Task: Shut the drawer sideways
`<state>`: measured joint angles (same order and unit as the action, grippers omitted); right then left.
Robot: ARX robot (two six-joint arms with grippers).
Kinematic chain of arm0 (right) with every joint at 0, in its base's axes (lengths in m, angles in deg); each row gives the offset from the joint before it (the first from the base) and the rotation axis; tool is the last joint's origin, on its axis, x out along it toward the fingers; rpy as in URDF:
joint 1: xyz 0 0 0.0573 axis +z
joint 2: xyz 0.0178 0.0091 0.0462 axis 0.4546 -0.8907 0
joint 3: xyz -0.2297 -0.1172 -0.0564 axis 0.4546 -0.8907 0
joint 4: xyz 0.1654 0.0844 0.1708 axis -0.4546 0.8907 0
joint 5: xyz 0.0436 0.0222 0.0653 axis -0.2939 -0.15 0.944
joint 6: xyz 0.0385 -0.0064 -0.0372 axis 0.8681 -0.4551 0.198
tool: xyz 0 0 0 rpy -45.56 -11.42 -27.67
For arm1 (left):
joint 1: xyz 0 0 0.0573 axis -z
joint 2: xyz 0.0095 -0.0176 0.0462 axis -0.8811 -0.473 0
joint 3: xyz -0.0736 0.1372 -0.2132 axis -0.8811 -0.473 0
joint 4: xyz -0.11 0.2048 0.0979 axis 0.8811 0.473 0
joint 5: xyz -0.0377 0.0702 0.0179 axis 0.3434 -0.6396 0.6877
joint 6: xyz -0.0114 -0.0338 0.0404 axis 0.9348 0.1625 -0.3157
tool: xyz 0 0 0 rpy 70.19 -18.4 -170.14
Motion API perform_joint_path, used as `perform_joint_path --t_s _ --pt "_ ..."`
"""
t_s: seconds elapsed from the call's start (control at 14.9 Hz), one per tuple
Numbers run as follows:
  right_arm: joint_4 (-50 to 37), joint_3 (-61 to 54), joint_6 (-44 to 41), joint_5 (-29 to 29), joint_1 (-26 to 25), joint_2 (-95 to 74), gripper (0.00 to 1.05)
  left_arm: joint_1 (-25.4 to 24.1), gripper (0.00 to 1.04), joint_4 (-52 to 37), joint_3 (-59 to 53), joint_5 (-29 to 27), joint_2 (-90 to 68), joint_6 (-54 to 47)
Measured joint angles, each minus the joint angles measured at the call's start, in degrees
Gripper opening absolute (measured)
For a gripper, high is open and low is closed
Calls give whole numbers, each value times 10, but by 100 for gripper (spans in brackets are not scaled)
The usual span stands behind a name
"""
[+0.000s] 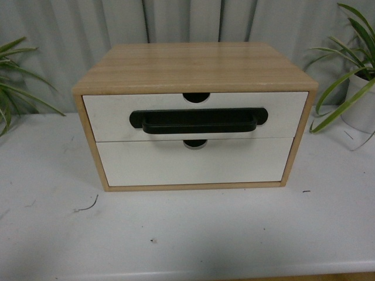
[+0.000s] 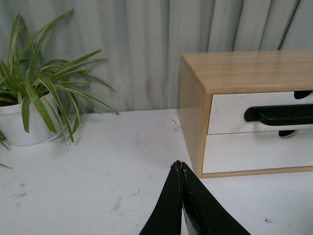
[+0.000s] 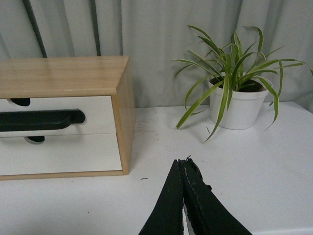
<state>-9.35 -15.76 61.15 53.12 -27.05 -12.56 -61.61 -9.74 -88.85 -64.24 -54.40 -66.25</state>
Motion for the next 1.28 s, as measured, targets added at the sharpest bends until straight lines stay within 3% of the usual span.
perform_joint_path --t_s 0.07,0.2,0.67,0.94,1.01,1.28 --pt "0 0 0 0 0 0 4 0 12 0 0 0 0 0" --pt "0 0 0 0 0 0 24 0 34 0 0 0 0 0" --pt "0 0 0 0 0 0 53 0 63 0 0 0 0 0" --pt "0 0 0 0 0 0 95 0 100 0 0 0 0 -1" --pt "0 0 0 0 0 0 99 0 97 0 0 0 0 0" --pt "0 0 0 0 0 0 98 0 98 0 0 0 0 0"
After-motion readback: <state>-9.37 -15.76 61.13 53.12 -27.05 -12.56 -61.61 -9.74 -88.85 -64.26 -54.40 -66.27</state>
